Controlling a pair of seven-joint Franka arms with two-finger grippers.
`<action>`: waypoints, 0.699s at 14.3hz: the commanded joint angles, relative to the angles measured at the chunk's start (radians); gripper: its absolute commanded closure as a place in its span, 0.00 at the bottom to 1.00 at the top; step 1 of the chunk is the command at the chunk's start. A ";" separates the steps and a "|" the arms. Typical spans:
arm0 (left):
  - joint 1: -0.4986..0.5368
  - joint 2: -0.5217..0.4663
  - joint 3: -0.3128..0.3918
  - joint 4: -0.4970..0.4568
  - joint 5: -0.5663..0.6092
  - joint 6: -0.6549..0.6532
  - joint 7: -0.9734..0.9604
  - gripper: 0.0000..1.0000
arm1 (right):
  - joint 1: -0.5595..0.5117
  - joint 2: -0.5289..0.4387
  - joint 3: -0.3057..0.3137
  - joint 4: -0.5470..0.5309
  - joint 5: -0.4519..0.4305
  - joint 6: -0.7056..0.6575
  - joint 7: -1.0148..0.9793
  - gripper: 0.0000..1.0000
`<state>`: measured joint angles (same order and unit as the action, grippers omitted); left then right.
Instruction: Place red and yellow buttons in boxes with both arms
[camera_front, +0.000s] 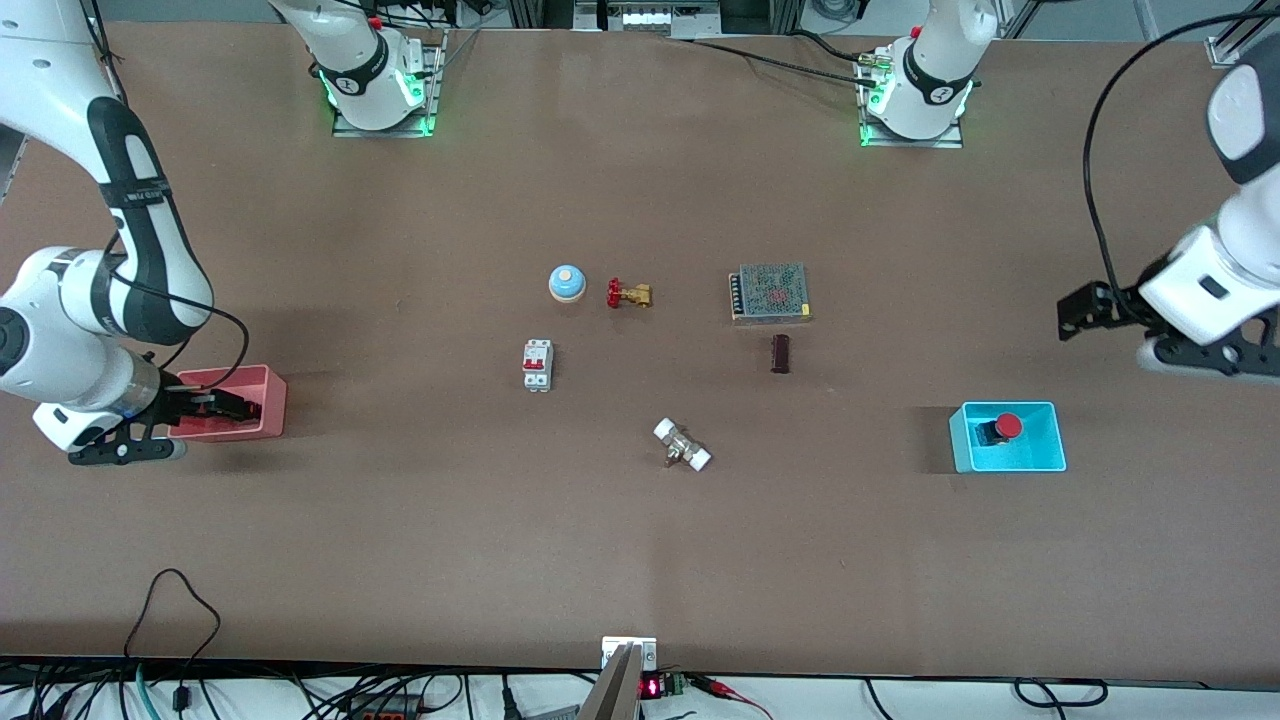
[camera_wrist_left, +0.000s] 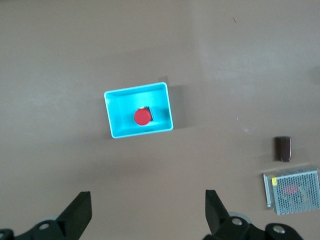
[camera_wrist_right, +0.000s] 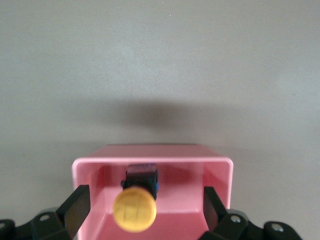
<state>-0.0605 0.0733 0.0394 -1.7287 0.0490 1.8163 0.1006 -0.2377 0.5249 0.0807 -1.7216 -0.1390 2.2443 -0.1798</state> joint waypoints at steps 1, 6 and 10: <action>0.008 -0.092 -0.042 -0.080 0.028 -0.006 0.024 0.00 | 0.003 -0.130 0.025 -0.012 0.013 -0.125 -0.006 0.00; 0.033 -0.066 -0.030 -0.005 -0.060 -0.101 0.010 0.00 | 0.093 -0.362 0.053 -0.009 0.038 -0.382 0.095 0.00; 0.038 -0.056 -0.044 0.011 -0.041 -0.098 0.019 0.00 | 0.155 -0.460 0.085 0.025 0.062 -0.531 0.209 0.00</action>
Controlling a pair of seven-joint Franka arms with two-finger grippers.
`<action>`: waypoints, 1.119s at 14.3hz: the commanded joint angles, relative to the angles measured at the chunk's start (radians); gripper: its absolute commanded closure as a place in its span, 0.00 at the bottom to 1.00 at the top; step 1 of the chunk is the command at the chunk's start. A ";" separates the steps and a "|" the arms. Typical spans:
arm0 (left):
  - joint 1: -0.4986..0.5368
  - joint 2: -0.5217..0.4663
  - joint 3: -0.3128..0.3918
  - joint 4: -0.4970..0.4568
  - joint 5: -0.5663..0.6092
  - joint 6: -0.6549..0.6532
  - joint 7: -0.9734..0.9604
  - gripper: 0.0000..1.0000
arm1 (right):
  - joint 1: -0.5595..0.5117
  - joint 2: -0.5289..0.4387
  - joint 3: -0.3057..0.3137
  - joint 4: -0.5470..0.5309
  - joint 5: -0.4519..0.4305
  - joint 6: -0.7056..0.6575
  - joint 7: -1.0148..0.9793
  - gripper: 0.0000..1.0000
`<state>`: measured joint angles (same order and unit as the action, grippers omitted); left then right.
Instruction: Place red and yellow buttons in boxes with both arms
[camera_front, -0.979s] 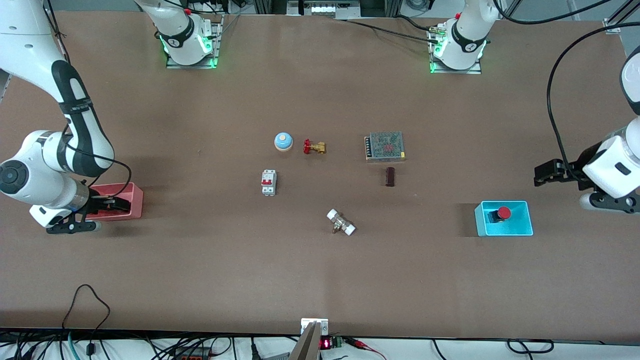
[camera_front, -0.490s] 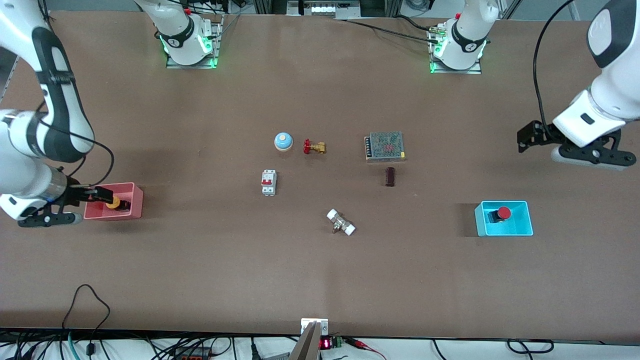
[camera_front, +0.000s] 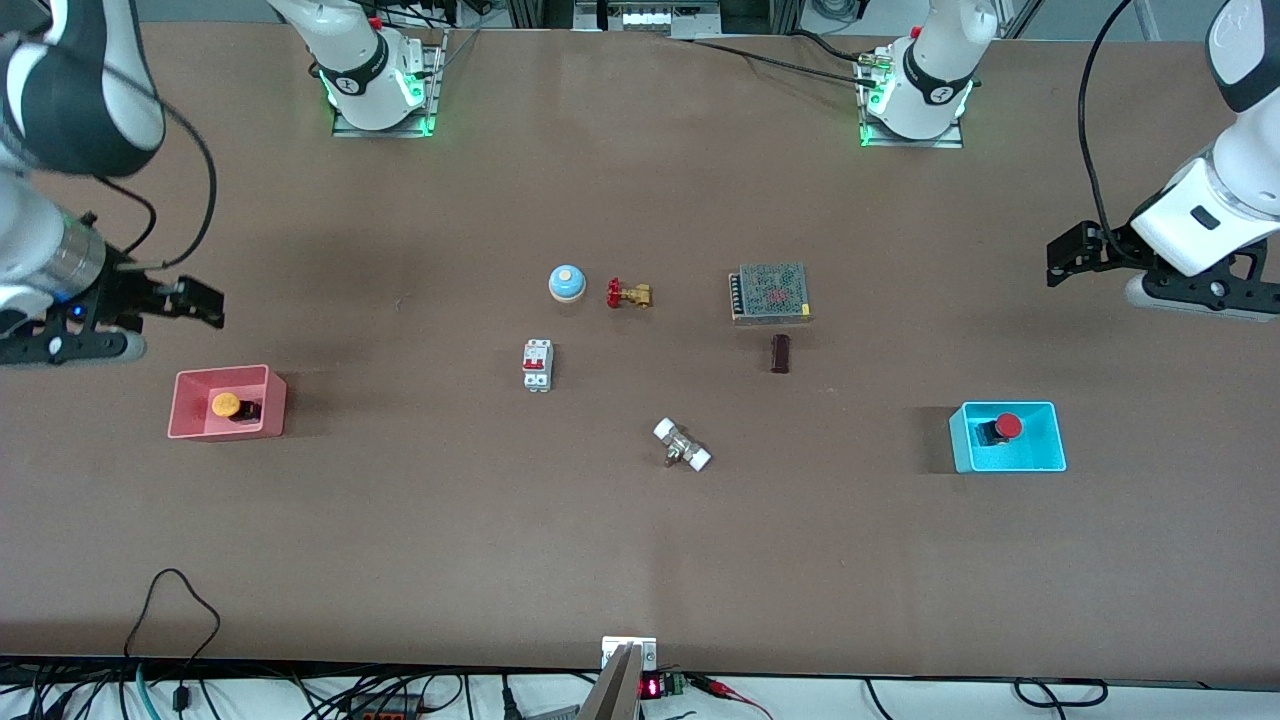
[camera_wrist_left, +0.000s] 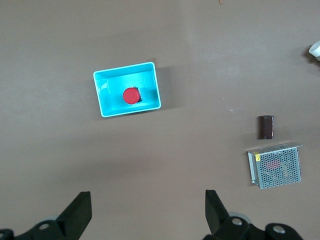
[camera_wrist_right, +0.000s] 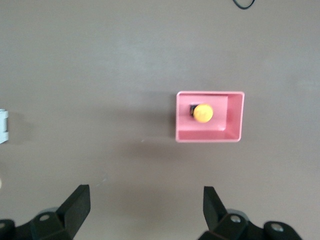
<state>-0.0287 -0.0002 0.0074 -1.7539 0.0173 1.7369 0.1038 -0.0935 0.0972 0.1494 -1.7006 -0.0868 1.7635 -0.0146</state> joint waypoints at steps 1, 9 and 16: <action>0.006 0.019 -0.012 0.036 0.001 -0.019 0.017 0.00 | 0.011 -0.034 0.041 0.028 0.012 -0.117 0.080 0.00; 0.006 0.023 -0.012 0.043 0.004 -0.010 0.017 0.00 | 0.053 -0.013 -0.037 0.110 0.065 -0.208 0.094 0.00; 0.006 0.028 -0.012 0.048 0.003 -0.010 0.017 0.00 | 0.061 -0.011 -0.062 0.136 0.059 -0.234 0.087 0.00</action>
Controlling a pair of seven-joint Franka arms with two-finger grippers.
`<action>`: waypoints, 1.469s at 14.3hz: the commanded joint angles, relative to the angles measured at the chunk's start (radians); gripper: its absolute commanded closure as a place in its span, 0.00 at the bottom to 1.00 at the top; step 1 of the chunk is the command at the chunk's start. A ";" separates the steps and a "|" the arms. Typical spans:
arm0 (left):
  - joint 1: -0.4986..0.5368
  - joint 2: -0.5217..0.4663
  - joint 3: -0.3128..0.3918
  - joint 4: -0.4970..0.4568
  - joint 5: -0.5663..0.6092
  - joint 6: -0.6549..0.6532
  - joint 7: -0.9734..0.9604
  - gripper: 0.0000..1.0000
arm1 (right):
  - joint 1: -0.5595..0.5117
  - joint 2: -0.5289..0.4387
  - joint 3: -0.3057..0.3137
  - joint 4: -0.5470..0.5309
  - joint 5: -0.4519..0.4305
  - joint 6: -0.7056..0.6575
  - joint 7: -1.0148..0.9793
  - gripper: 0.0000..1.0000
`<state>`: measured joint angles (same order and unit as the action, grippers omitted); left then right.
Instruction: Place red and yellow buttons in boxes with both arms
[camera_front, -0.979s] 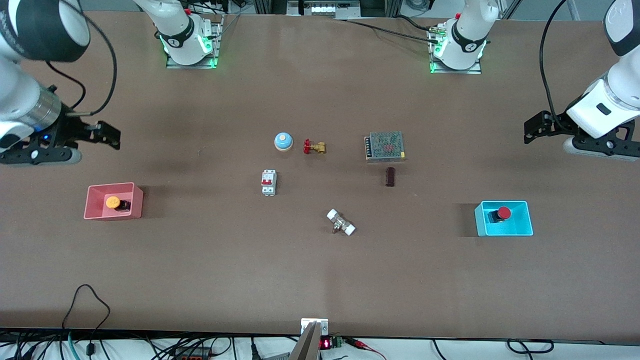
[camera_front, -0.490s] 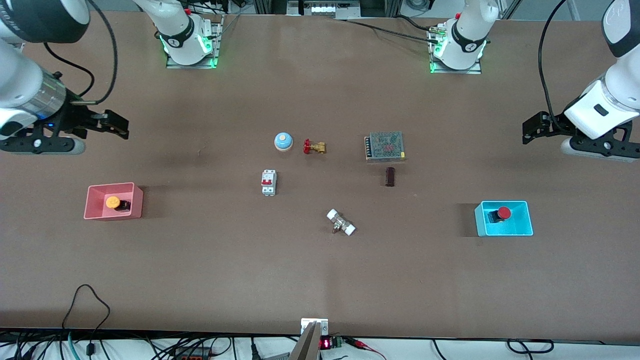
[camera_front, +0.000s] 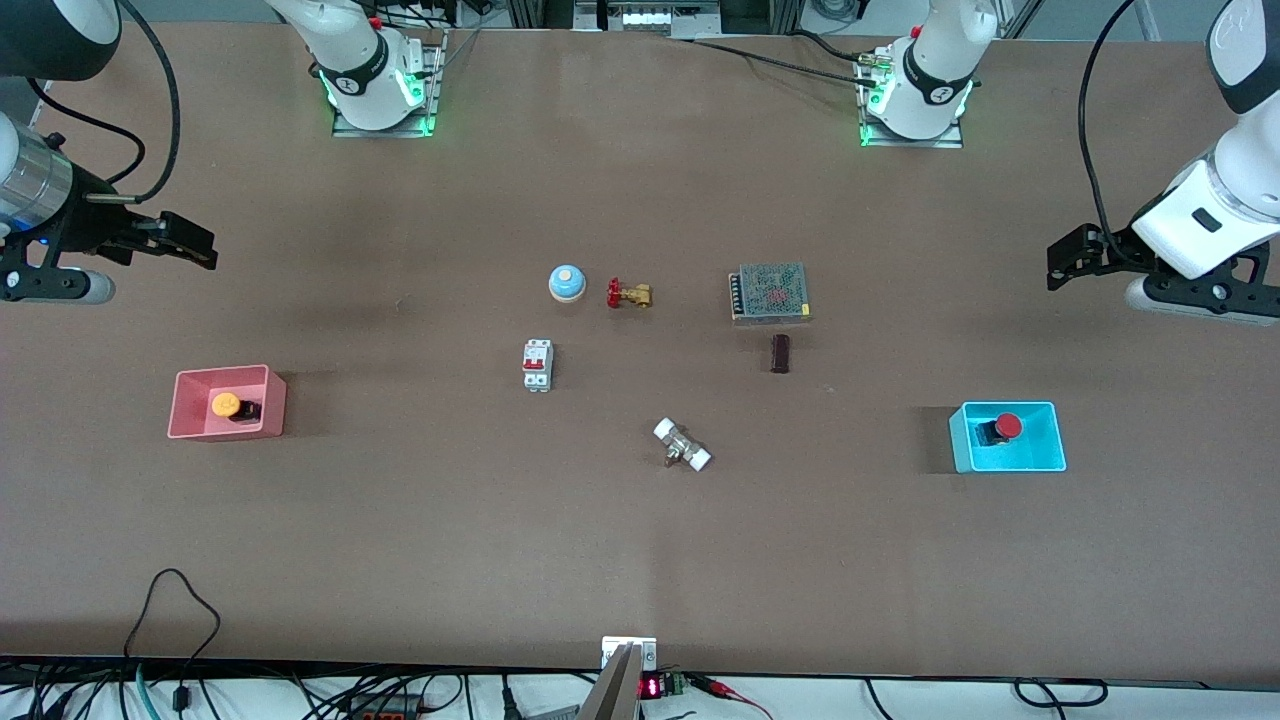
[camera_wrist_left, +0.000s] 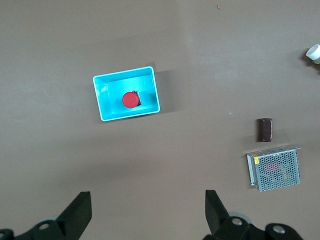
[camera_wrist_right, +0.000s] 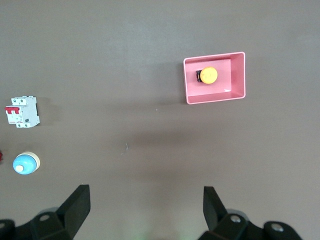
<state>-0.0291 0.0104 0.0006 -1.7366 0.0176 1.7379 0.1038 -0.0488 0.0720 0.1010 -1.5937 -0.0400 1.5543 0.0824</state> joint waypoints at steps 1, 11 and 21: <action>0.006 0.017 -0.007 0.031 0.002 -0.011 0.017 0.00 | 0.017 0.015 -0.014 0.029 0.014 -0.025 -0.010 0.00; 0.011 0.017 -0.005 0.029 0.001 -0.014 0.016 0.00 | 0.013 0.029 -0.014 0.029 0.011 -0.016 -0.010 0.00; 0.011 0.017 -0.005 0.029 0.001 -0.015 0.016 0.00 | 0.010 0.029 -0.014 0.029 0.017 -0.020 -0.010 0.00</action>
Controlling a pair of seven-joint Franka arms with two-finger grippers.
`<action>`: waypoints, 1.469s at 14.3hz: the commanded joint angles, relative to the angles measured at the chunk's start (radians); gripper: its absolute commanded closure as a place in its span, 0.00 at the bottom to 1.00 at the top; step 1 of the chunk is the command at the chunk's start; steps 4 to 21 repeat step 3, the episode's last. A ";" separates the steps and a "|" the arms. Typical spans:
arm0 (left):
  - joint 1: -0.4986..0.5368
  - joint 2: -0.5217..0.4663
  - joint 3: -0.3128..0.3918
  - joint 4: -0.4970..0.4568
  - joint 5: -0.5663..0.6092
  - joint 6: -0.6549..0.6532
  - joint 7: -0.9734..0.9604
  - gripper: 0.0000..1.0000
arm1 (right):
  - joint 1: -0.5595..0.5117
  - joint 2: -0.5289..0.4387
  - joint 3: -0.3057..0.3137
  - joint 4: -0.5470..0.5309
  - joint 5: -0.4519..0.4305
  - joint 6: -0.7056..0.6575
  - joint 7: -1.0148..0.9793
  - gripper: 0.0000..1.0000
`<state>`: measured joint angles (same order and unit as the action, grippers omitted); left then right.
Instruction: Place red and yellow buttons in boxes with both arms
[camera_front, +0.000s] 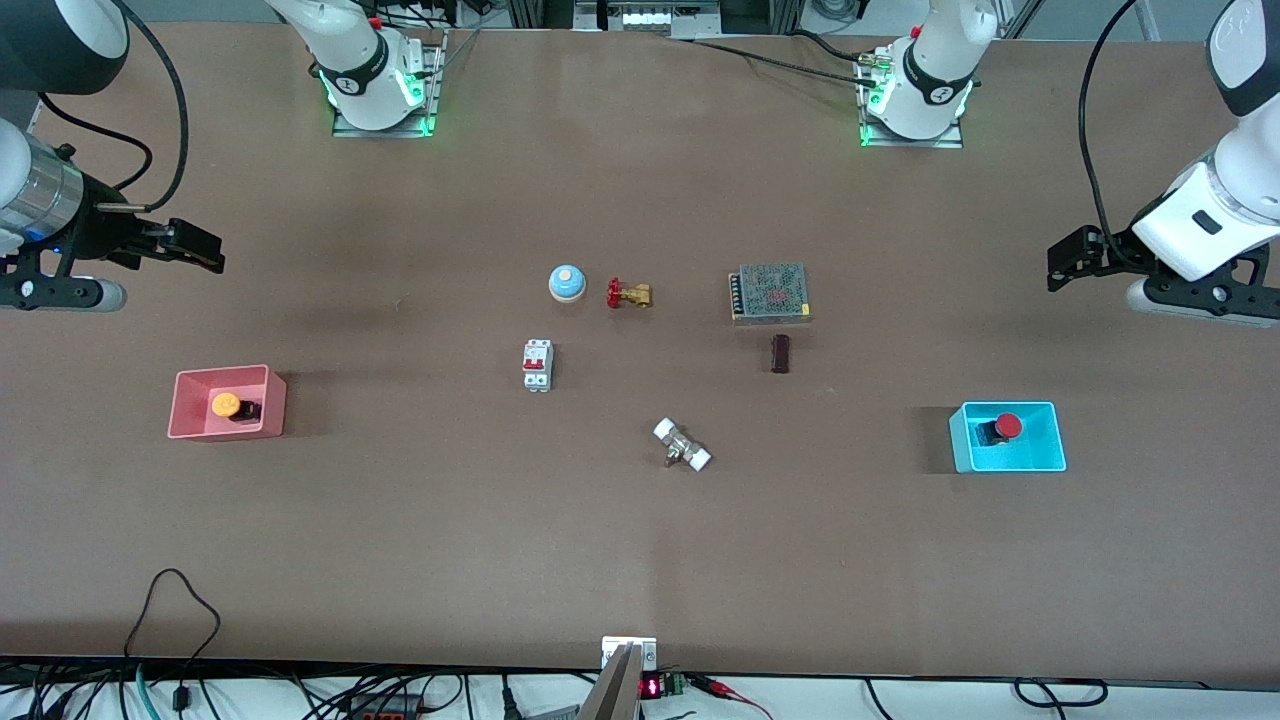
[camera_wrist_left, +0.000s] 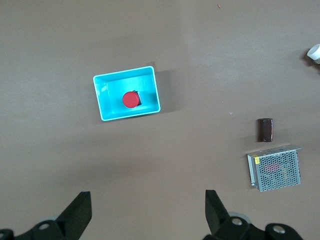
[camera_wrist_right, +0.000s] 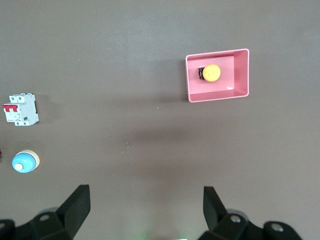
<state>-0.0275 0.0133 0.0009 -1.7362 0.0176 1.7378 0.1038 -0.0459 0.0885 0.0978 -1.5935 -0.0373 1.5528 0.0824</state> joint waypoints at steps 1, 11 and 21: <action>0.009 0.014 -0.004 0.029 0.001 -0.015 0.016 0.00 | 0.009 0.011 -0.012 0.029 0.014 -0.020 -0.001 0.00; 0.009 0.014 -0.005 0.029 0.001 -0.015 0.016 0.00 | 0.012 0.011 -0.010 0.027 0.013 -0.022 0.002 0.00; 0.009 0.014 -0.005 0.029 0.001 -0.015 0.016 0.00 | 0.012 0.011 -0.010 0.027 0.013 -0.022 0.002 0.00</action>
